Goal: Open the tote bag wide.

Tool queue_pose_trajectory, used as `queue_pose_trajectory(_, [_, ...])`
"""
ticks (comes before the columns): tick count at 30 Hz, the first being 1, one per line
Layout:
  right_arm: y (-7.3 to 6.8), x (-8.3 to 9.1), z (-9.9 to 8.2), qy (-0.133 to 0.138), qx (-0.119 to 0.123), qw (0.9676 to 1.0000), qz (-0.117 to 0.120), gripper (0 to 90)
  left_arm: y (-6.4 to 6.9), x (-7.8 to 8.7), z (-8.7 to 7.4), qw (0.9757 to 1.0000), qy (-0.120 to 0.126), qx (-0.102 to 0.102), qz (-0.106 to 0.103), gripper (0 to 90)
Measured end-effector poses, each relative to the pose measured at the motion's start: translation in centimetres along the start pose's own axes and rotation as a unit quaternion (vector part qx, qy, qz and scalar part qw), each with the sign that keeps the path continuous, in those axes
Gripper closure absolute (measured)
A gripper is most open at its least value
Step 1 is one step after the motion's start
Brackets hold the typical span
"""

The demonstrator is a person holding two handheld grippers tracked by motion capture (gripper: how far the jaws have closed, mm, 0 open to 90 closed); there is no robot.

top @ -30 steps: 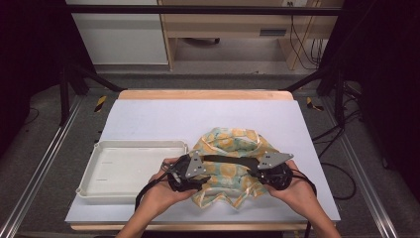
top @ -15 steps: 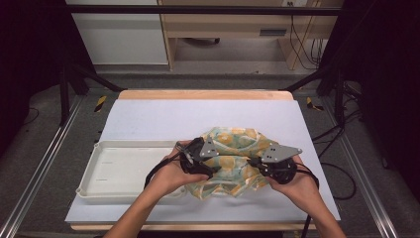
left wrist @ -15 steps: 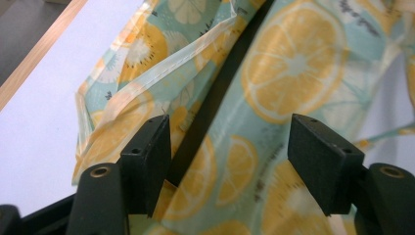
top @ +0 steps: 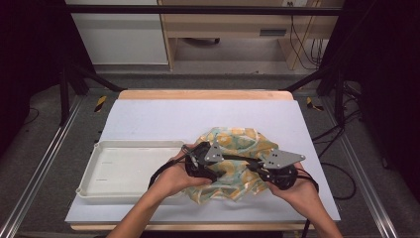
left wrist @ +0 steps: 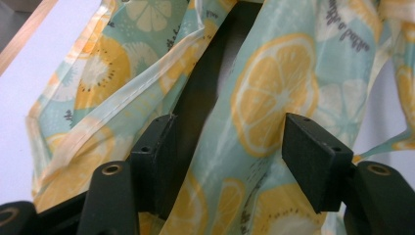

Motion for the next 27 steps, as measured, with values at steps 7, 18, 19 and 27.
queue_pose_trajectory(7, [-0.4,-0.1,-0.4,-0.012,0.003,0.9999,0.003,90.0,0.8,0.0,-0.6,0.9995,-0.017,0.024,-0.006,71.8])
queue_pose_trajectory(18, [-2.5,0.2,-3.4,-0.054,-0.013,0.9984,0.01,90.0,3.5,0.7,-0.5,0.999,0.023,0.039,0.001,87.3])
queue_pose_trajectory(19, [-2.7,0.3,-3.7,-0.061,-0.013,0.998,0.012,88.5,3.8,0.5,-0.7,0.9997,0.011,0.023,0.003,87.3])
queue_pose_trajectory(27, [-1.3,3.1,-2.3,-0.056,-0.028,0.998,-0.004,54.0,5.0,-0.1,-1.1,0.9999,0.004,0.014,0.0,87.9])
Point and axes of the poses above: each handheld gripper's, and its own axes: x roughly backward along the jaws, z roughly out of its top, y roughly to its right, the point moved 10 cm from there along -x, roughly forward along the jaws, and after that the axes turned 5 degrees about z, right-handed, at the moved point
